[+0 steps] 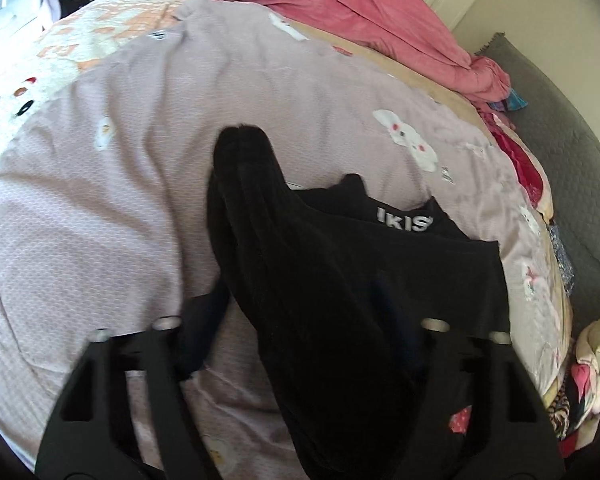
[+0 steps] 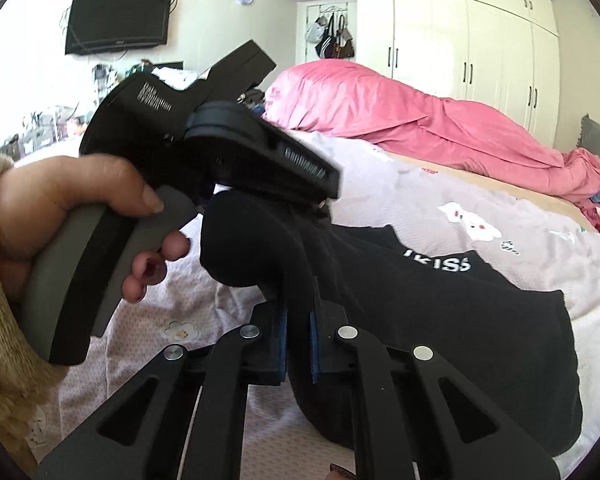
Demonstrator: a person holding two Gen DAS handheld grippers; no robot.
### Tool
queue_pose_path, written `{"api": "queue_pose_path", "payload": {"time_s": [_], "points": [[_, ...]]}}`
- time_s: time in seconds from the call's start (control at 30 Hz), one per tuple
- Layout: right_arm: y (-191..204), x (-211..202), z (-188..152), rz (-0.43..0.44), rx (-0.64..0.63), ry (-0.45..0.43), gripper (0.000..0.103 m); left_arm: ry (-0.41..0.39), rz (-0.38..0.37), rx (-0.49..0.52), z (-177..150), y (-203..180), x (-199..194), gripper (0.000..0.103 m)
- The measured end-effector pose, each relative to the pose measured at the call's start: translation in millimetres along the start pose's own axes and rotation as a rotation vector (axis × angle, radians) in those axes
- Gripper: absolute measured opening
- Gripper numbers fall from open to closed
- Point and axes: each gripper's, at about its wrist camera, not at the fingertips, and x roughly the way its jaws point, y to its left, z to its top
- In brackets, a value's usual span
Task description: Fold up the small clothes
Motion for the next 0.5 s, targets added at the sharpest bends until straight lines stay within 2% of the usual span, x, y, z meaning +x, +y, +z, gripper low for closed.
{"api": "queue_pose_path", "payload": {"time_s": [0.1, 0.17, 0.5], "points": [[-11.6, -8.5, 0.8, -0.002, 0.034, -0.008, 0.007, -0.017, 0.009, 0.044, -1.2, -21.5, -2.7, 0.028], [-19.9, -15.0, -0.1, 0.0, 0.064, -0.015, 0.007, -0.033, 0.005, 0.063, -1.0, -36.0, -6.7, 0.024], [-67.8, -52.5, -9.8, 0.004, 0.213, -0.073, 0.006, -0.081, -0.009, 0.145, -0.1, -103.4, -18.9, 0.021]]}}
